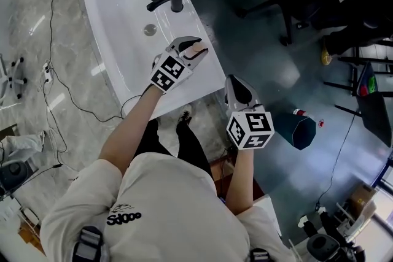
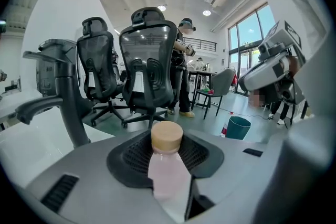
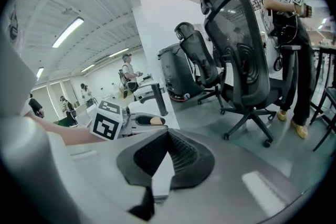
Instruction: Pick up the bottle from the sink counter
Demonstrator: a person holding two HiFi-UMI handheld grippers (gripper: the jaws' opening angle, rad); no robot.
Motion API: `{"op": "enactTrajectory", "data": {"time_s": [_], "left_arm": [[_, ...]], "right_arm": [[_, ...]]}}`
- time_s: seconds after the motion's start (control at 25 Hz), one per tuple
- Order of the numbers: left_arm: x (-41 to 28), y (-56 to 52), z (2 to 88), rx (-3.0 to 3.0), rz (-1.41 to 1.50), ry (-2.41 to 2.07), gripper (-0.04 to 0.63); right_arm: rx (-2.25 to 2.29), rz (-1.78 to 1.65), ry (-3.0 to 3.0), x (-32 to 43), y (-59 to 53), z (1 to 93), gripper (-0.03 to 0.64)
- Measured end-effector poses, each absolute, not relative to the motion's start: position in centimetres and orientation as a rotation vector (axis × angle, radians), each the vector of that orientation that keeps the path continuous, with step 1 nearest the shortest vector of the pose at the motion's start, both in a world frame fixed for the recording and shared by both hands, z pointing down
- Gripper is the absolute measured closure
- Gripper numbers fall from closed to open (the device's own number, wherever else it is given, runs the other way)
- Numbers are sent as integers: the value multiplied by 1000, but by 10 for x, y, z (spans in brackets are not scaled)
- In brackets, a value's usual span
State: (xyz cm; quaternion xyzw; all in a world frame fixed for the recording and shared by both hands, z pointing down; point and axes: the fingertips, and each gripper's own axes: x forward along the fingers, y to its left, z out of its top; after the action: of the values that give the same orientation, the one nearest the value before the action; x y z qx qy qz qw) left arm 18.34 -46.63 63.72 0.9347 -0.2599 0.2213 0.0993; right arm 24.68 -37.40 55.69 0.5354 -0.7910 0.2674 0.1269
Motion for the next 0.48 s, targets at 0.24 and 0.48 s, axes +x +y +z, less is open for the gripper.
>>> {"op": "enactTrajectory", "data": {"time_s": [0.24, 0.48], "left_arm": [[183, -465, 639, 2763, 704, -771, 459], [179, -461, 631, 2746, 684, -778, 460]], "right_arm": [[1623, 795, -2332, 254, -369, 538, 607], [1618, 679, -2320, 260, -367, 524, 607]]}}
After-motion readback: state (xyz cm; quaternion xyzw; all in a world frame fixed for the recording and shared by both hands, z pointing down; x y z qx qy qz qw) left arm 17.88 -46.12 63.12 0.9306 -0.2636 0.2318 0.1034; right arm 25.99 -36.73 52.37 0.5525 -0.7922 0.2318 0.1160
